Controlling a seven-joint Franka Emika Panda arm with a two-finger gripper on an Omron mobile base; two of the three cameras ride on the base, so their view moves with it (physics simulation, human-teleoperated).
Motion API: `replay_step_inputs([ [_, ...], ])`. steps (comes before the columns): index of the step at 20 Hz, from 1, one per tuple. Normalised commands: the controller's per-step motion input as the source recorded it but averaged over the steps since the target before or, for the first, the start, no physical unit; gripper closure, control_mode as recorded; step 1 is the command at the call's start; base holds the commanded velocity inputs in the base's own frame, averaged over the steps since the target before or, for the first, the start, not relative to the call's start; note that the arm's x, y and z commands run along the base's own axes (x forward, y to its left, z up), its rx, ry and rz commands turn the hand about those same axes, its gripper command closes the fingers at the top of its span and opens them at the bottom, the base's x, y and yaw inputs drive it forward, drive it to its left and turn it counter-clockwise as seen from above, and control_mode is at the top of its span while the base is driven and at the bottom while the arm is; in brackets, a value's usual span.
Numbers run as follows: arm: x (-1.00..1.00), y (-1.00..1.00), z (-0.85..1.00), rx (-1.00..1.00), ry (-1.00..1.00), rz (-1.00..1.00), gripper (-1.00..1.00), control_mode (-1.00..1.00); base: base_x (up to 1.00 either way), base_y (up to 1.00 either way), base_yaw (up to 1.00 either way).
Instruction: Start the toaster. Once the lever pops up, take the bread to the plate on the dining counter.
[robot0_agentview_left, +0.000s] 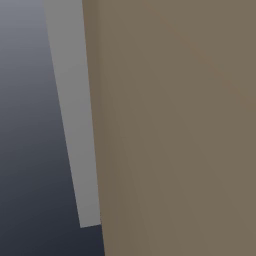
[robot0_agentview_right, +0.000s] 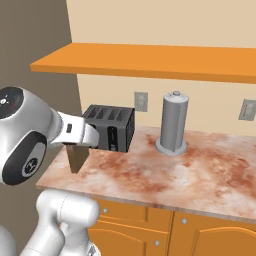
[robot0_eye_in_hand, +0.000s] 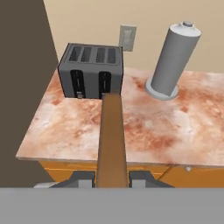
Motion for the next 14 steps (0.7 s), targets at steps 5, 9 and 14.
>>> replay_step_inputs([
  [5, -0.03, 0.22, 0.0, 0.0, 0.01, 0.02, 1.0, -1.0, 0.0, 0.0, 0.0],
  [9, 0.0, 0.04, 0.14, 0.01, 0.05, 0.0, 1.0, -1.0, 0.0, 0.0, 0.0],
  [14, -0.05, 0.0, 0.1, 0.04, 0.03, -0.03, 1.0, -1.0, 0.0, 0.0, 0.0],
])
